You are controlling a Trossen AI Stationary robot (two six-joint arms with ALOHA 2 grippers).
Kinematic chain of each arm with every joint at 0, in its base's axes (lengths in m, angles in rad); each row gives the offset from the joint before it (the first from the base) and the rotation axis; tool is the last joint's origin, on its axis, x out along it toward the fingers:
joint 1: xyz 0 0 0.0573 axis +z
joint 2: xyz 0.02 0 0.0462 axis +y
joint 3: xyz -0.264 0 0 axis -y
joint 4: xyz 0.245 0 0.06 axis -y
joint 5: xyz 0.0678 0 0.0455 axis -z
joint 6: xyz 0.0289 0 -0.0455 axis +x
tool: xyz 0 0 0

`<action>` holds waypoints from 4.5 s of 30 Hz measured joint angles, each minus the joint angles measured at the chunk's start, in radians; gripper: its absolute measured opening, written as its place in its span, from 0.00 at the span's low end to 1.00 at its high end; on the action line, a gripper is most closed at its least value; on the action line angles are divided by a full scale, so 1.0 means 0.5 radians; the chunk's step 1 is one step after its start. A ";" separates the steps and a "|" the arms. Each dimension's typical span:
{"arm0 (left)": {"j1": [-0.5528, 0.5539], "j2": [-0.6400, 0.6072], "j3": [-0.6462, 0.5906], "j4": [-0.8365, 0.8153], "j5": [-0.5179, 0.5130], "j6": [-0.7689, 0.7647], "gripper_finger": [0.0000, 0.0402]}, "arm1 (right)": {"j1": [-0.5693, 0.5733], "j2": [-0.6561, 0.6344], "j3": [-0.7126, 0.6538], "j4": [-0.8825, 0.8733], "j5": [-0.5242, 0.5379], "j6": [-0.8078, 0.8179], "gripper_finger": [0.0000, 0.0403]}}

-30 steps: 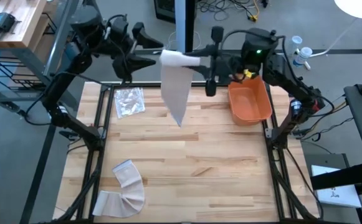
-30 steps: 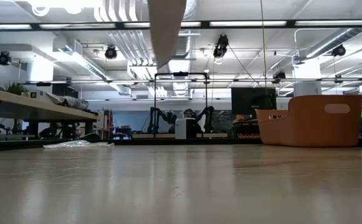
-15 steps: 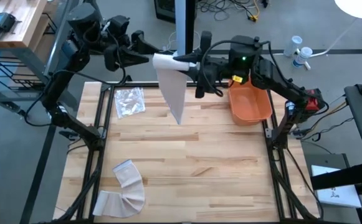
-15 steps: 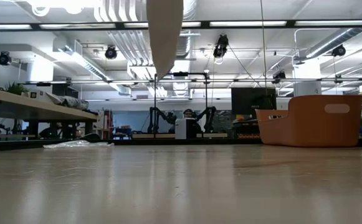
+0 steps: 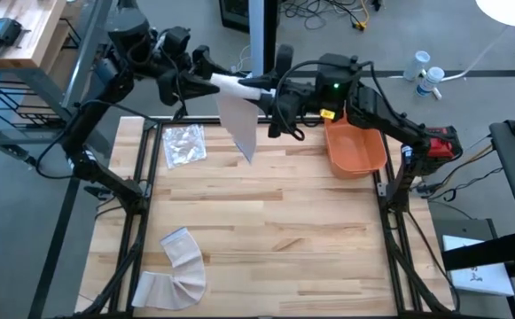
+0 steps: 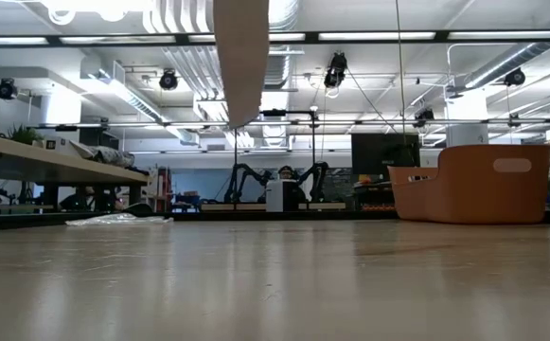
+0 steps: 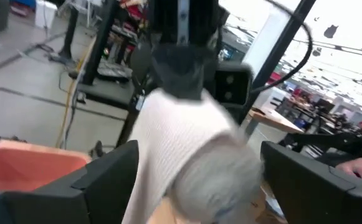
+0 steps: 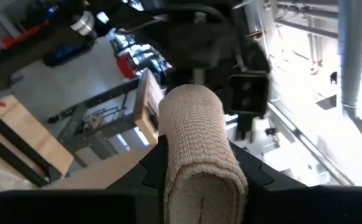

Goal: Roll bandage
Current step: Roll the center brown bandage

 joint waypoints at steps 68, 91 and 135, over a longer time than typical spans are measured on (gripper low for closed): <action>-0.026 -0.005 -0.120 0.235 -0.165 1.005 0.70 | 0.011 0.002 0.003 0.376 0.013 1.589 0.24; -0.085 0.001 -0.120 -0.081 -0.174 1.231 0.00 | -0.053 -0.121 0.004 0.281 -0.010 1.716 0.23; -0.097 -0.111 -0.120 -0.061 -0.162 1.108 0.72 | 0.132 -0.059 0.002 0.140 0.090 -0.234 0.23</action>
